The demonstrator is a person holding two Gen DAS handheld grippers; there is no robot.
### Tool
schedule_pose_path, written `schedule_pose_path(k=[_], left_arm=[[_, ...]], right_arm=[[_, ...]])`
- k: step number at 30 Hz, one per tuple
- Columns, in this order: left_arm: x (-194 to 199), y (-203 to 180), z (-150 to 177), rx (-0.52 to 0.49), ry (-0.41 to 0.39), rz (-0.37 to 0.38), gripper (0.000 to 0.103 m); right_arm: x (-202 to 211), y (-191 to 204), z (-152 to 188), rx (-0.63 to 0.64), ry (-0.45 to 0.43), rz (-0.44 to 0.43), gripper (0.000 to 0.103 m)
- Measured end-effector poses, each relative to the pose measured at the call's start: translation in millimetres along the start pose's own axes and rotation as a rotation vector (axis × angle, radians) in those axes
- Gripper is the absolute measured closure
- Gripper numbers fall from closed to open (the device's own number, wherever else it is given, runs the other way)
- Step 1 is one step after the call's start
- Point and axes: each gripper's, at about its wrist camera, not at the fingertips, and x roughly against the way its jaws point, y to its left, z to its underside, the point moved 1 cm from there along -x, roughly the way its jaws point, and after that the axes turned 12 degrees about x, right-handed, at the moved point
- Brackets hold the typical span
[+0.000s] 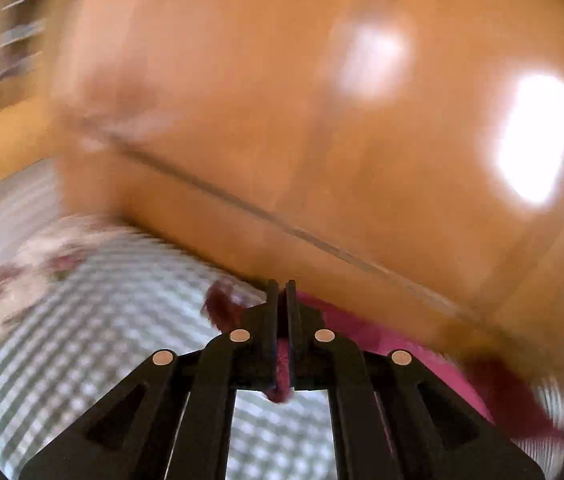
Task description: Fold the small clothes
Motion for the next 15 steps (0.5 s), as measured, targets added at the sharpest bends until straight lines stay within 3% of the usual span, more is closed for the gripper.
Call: schedule_pose_path(k=[1,2,3,4,5,7,9,11,13,15], left_arm=[[-5,13,-13,0.045,-0.051,-0.073,0.099],[-10,19,-16,0.053,-0.064,-0.111,0.081],[-14,27,-15,0.053,-0.057,-0.142,0.042],[-18,36,-7,0.053,-0.038,-0.172,0.025],[-16,42,2,0.056,-0.037,-0.168,0.017],[-12,55,27,0.047,0.000,-0.103,0.017],[-16,70,66,0.014,0.116,-0.010,0.018],[-3,76,117,-0.024,0.219,0.118,0.019],[2,80,173,-0.076,0.364,0.223,0.025],[8,77,218,-0.089,0.483,0.295,0.028]], right_arm=[[3,7,1,0.005,-0.002,-0.024,0.022],[9,13,8,0.021,0.003,-0.057,0.015],[8,18,11,0.037,0.008,-0.085,0.014],[17,28,26,0.062,0.013,-0.138,0.014],[22,38,41,0.082,0.028,-0.197,0.014],[41,60,76,0.110,0.085,-0.352,0.014],[54,80,108,0.118,0.148,-0.464,0.016],[70,101,142,0.105,0.224,-0.584,0.022],[86,123,175,0.076,0.317,-0.706,0.037],[97,138,195,0.052,0.372,-0.783,0.042]])
